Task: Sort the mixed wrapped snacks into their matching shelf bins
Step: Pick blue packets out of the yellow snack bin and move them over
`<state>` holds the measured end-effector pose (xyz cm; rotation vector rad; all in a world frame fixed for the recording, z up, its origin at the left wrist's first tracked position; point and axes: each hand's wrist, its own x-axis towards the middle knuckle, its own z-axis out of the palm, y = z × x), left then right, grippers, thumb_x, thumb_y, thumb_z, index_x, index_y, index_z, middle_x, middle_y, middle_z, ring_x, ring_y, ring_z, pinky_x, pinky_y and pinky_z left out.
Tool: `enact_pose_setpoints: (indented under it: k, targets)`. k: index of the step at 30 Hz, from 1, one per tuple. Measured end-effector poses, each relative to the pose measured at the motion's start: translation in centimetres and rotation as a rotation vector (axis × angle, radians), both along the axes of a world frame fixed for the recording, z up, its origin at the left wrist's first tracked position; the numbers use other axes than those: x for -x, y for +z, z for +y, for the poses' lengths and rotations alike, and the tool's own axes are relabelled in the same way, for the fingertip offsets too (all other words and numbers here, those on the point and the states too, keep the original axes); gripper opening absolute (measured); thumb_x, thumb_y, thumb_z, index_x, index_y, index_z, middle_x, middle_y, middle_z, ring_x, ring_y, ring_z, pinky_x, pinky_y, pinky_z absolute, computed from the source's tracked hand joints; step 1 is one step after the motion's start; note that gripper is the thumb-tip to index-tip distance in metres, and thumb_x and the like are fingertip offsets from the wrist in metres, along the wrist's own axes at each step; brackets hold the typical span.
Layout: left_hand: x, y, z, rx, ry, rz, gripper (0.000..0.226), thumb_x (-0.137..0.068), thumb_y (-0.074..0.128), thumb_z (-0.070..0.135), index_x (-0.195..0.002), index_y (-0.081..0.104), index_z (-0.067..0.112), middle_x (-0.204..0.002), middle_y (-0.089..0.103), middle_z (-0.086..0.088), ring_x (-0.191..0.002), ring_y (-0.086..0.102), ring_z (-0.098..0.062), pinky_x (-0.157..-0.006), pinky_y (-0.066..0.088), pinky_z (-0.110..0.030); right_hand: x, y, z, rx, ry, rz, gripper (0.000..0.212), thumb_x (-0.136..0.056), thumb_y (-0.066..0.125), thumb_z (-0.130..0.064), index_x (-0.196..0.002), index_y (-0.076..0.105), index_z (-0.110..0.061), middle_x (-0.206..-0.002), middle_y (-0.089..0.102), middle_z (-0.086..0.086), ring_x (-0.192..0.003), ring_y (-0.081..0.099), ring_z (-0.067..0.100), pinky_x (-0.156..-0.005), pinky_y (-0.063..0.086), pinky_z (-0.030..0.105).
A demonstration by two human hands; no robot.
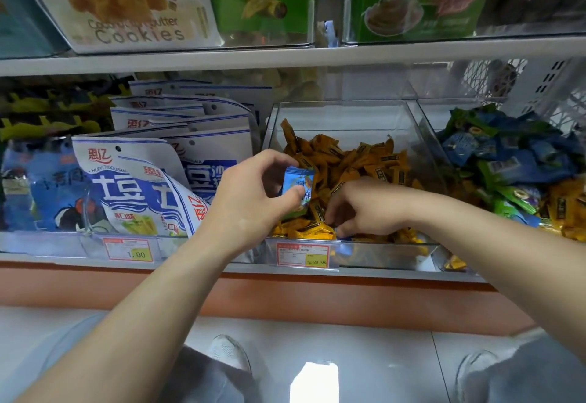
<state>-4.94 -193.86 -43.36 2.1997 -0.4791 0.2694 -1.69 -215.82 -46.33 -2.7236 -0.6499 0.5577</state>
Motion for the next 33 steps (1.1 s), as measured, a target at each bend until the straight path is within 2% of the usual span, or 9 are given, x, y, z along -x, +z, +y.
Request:
enact_pose_setpoints:
  k: [7, 12, 14, 16, 19, 22, 24, 28, 33]
  targets:
    - [0.2, -0.1, 0.2, 0.022, 0.016, 0.019, 0.029, -0.083, 0.076, 0.026, -0.11, 0.065, 0.03, -0.089, 0.064, 0.024, -0.088, 0.059, 0.013, -0.063, 0.045, -0.004, -0.7, 0.4, 0.0, -0.017, -0.056, 0.081, 0.025, -0.076, 0.083, -0.028, -0.098, 0.07, -0.023, -0.081, 0.069, -0.012, -0.069, 0.06, -0.001, -0.054, 0.041, 0.01]
    - [0.2, 0.0, 0.0, 0.113, 0.022, 0.088, 0.032, -0.087, 0.073, 0.026, -0.116, 0.061, 0.031, -0.096, 0.066, 0.019, -0.087, 0.064, 0.004, -0.065, 0.051, -0.012, 0.0, 3.0, -1.8, -0.11, -0.178, -0.025, 0.038, -0.083, 0.076, -0.027, -0.119, 0.063, -0.026, -0.085, 0.069, -0.01, -0.077, 0.063, 0.005, -0.063, 0.046, 0.018]
    - [0.3, 0.2, -0.5, 0.251, 0.0, 0.184, 0.029, -0.088, 0.073, 0.022, -0.114, 0.062, 0.029, -0.095, 0.07, 0.013, -0.082, 0.069, -0.004, -0.064, 0.055, -0.017, 0.8, 3.6, -2.6, -0.254, -0.265, -0.08, 0.033, -0.084, 0.075, -0.027, -0.116, 0.065, -0.028, -0.085, 0.068, -0.012, -0.076, 0.063, 0.002, -0.062, 0.045, 0.01]
    - [0.5, 0.3, -1.3, 0.415, -0.05, 0.288, 0.023, -0.088, 0.072, 0.018, -0.109, 0.065, 0.026, -0.093, 0.074, 0.008, -0.086, 0.072, -0.009, -0.064, 0.056, -0.02, 1.7, 3.7, -2.6, -0.511, -0.376, -0.049, 0.024, -0.083, 0.076, -0.022, -0.104, 0.067, -0.028, -0.091, 0.068, -0.01, -0.076, 0.067, 0.003, -0.062, 0.05, 0.011]
    - [0.7, 0.5, -2.8, 0.636, -0.096, 0.387, 0.021, -0.089, 0.071, 0.016, -0.108, 0.066, 0.023, -0.097, 0.075, 0.002, -0.088, 0.074, -0.019, -0.062, 0.057, -0.025, 3.0, 3.8, -1.5, -1.005, -0.593, 0.176, 0.017, -0.089, 0.067, -0.005, -0.101, 0.064, -0.016, -0.104, 0.068, 0.007, -0.08, 0.073, 0.015, -0.065, 0.06, 0.028]
    - [0.6, 0.6, -4.1, 0.777, -0.11, 0.421, 0.026, -0.088, 0.069, 0.015, -0.114, 0.064, 0.015, -0.101, 0.075, -0.004, -0.089, 0.074, -0.02, -0.062, 0.057, -0.023, 3.8, 4.1, -1.1, -1.29, -0.688, 0.32, 0.02, -0.094, 0.051, 0.002, -0.106, 0.062, -0.008, -0.107, 0.069, 0.016, -0.089, 0.073, 0.027, -0.072, 0.061, 0.039]
    - [0.3, 0.7, -5.0, 0.768, -0.08, 0.376, 0.028, -0.088, 0.071, 0.017, -0.115, 0.064, 0.015, -0.103, 0.075, -0.004, -0.093, 0.073, -0.019, -0.066, 0.058, -0.026, 4.4, 4.5, -1.4, -1.46, -0.691, 0.414, 0.025, -0.093, 0.048, -0.001, -0.113, 0.061, -0.004, -0.109, 0.069, 0.02, -0.091, 0.073, 0.031, -0.074, 0.06, 0.045]
    - [0.1, 0.4, -7.4, 0.581, -0.027, 0.194, 0.021, -0.084, 0.076, 0.026, -0.103, 0.069, 0.033, -0.1, 0.074, 0.011, -0.095, 0.069, -0.007, -0.082, 0.055, -0.025, 5.3, 4.5, -2.4, -1.442, -0.622, 0.361, 0.039, -0.089, 0.07, -0.025, -0.123, 0.058, -0.012, -0.118, 0.068, 0.015, -0.1, 0.071, 0.031, -0.073, 0.06, 0.042]
    - [0.4, 0.8, -10.4, 0.684, -0.093, 0.256, 0.027, -0.072, 0.082, 0.033, -0.096, 0.072, 0.027, -0.092, 0.076, 0.004, -0.083, 0.071, -0.009, -0.063, 0.053, -0.019, 6.3, 4.9, -4.6, -1.493, -0.627, 0.287, 0.046, -0.078, 0.077, -0.024, -0.118, 0.059, -0.008, -0.108, 0.072, 0.011, -0.092, 0.072, 0.027, -0.067, 0.06, 0.032]
